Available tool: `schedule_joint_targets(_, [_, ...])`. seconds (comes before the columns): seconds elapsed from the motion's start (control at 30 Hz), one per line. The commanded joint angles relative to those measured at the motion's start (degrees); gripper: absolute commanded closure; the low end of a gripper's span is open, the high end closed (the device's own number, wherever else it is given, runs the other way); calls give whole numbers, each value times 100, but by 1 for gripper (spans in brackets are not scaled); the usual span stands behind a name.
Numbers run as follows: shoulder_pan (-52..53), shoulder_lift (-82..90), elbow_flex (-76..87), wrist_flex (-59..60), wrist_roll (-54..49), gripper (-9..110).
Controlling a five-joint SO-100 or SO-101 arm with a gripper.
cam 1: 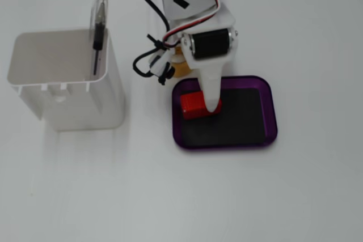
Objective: Pick up the cube and place it in the box.
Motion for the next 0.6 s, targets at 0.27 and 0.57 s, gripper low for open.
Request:
schedule_joint_targets(0.27, [-35,2760,-264,1151,44,87])
schedule_joint_targets(0.57, [-18,6144,659,2470,62,87])
